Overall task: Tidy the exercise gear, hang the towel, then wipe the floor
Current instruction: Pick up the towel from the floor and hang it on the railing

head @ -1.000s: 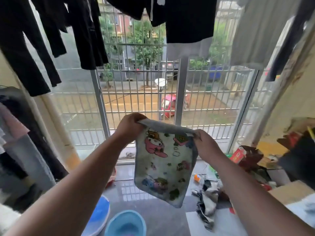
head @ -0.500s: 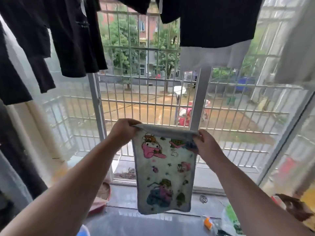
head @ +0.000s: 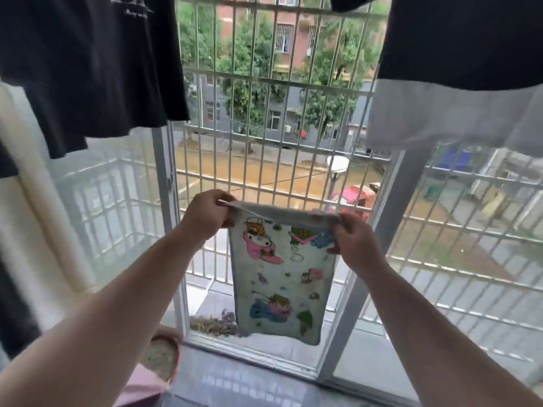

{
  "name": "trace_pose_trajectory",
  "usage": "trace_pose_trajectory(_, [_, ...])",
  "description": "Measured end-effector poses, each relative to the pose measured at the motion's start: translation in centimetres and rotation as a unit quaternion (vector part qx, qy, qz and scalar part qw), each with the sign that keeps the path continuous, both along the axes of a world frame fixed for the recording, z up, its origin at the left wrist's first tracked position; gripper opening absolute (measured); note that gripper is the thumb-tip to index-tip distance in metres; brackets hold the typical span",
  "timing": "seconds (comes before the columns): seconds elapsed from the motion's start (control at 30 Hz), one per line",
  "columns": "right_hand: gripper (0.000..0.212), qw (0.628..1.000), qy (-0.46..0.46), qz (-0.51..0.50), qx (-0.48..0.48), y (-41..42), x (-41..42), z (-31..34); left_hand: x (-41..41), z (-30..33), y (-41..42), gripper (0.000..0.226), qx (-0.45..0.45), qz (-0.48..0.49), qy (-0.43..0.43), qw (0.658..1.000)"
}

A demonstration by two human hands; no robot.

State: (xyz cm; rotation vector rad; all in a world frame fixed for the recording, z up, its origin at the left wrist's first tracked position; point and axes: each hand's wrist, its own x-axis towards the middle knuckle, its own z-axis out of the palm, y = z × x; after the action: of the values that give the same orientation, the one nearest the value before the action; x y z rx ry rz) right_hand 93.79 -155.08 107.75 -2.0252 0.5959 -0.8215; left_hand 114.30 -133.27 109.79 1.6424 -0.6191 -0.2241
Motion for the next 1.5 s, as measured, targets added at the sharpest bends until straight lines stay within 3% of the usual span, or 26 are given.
trace_pose_trajectory(0.17, [0.017,0.996,0.001,-0.048,-0.078,-6.1,9.6,0.1,9.9,0.5,-6.1,0.014,0.031,-0.003,-0.057,0.998])
trace_pose_trajectory(0.33, [0.022,0.991,0.009,-0.108,-0.073,-11.7,19.0,-0.3,20.0,1.1,-12.7,0.02,0.048,-0.02,-0.074,0.996])
trace_pose_trajectory(0.53, [0.022,0.981,-0.065,-0.092,0.156,-17.9,28.1,-1.7,28.7,0.7,-20.8,0.011,0.105,0.043,-0.109,0.987])
trace_pose_trajectory(0.73, [0.024,0.955,-0.161,-0.082,0.233,-27.0,35.4,0.6,35.6,1.3,-30.9,0.016,0.007,-0.005,0.062,0.998])
trace_pose_trajectory(0.9, [0.036,0.915,-0.259,-0.041,0.308,-34.7,41.2,1.6,40.7,1.6,-38.6,0.012,-0.125,-0.048,0.121,0.984])
trace_pose_trajectory(1.1, [0.041,0.916,-0.283,-0.048,0.28,-42.9,46.7,3.1,46.1,2.9,-46.8,0.017,-0.194,-0.086,0.152,0.965])
trace_pose_trajectory(1.33, [0.022,0.932,-0.279,-0.042,0.228,-49.1,52.5,7.5,52.9,7.0,-53.5,0.018,-0.172,-0.118,0.036,0.977])
trace_pose_trajectory(1.5, [0.022,0.935,-0.288,-0.054,0.197,-51.1,56.8,9.4,56.7,9.4,-57.0,0.021,-0.187,-0.11,-0.01,0.976])
